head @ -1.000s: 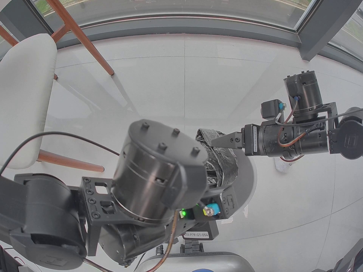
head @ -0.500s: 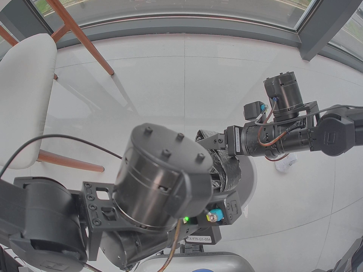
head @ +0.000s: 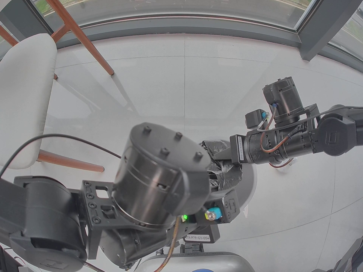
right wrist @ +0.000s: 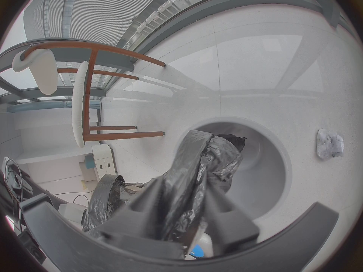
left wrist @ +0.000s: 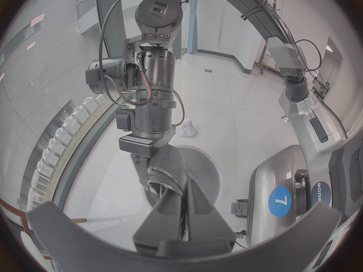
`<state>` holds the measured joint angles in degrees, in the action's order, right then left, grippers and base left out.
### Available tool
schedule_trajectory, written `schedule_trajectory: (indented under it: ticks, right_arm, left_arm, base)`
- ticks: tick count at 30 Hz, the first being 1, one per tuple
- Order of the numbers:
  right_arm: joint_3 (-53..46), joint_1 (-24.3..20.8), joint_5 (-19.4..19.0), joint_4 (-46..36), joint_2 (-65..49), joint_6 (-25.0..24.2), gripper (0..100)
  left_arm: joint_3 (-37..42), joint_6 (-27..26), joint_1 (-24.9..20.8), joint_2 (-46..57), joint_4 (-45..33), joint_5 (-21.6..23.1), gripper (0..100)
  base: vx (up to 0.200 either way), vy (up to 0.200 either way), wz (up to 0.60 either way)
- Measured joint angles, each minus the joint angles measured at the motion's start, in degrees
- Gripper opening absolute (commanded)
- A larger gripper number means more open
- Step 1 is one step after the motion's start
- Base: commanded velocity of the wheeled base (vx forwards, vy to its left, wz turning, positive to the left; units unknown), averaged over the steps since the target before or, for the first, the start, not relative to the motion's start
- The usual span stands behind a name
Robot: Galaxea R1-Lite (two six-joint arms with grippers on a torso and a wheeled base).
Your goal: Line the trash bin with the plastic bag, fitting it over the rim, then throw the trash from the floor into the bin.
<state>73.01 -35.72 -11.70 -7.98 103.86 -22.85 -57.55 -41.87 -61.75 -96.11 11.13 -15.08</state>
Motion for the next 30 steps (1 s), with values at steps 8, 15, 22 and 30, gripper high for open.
schedule_trajectory:
  ticks: [8, 15, 22, 30]
  right_arm:
    - [0.3, 1.5, 0.2, 0.1, -2.0, 0.0, 0]
    - [0.7, 4.5, 0.4, 1.7, -4.9, 1.4, 0]
    - [2.1, 6.7, 0.5, 4.4, -7.4, 4.0, 0]
    - [1.3, 6.5, 0.5, 4.2, -11.0, 4.6, 0]
  left_arm:
    - [0.0, 0.1, 0.0, 0.0, -0.1, -2.3, 0]
    - [1.7, 4.5, 0.0, 0.7, 0.0, -6.9, 0]
    - [1.9, 7.4, 0.7, 1.2, 0.1, -8.9, 0]
    - [0.8, 10.0, 2.6, 1.2, 0.7, -10.2, 0]
  base:
    - [0.0, 0.0, 0.0]
    - [0.0, 0.0, 0.0]
    - [0.0, 0.0, 0.0]
    - [0.0, 0.0, 0.0]
